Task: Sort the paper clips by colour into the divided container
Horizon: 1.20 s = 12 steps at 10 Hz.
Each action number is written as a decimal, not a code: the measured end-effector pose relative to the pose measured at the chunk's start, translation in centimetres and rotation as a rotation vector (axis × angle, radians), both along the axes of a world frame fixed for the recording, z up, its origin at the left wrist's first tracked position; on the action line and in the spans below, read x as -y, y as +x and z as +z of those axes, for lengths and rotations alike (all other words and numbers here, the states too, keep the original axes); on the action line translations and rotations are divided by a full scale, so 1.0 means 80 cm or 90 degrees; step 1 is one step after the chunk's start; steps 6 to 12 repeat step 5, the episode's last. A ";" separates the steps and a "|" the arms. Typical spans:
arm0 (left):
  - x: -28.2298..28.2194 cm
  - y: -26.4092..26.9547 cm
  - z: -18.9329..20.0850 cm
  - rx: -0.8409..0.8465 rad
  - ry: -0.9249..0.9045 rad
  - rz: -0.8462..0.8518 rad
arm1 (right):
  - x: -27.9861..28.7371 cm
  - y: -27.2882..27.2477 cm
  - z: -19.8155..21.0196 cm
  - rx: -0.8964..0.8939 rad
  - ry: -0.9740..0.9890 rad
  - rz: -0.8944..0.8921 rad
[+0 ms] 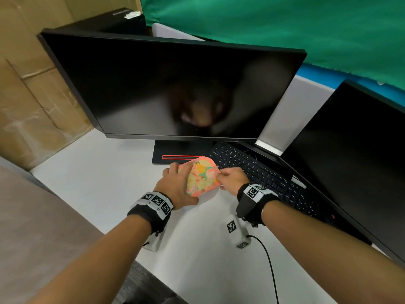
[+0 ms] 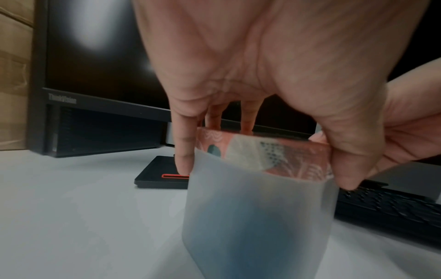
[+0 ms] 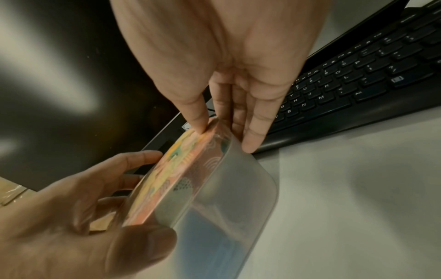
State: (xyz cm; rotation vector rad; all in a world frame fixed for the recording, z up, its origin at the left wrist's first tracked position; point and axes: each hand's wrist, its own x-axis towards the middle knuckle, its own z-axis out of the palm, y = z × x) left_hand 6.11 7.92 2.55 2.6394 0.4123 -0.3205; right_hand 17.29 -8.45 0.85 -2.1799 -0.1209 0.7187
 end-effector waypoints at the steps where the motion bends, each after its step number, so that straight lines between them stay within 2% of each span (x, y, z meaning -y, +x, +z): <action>1: -0.002 0.001 -0.001 -0.006 0.000 0.000 | -0.002 0.000 0.002 0.008 -0.010 0.008; 4: -0.003 0.003 0.003 -0.025 -0.005 0.002 | 0.000 -0.004 0.008 0.028 -0.007 0.029; 5: 0.005 -0.008 -0.002 0.050 0.060 -0.004 | 0.012 -0.020 0.014 0.071 -0.045 0.043; 12: 0.005 -0.008 -0.002 0.050 0.060 -0.004 | 0.012 -0.020 0.014 0.071 -0.045 0.043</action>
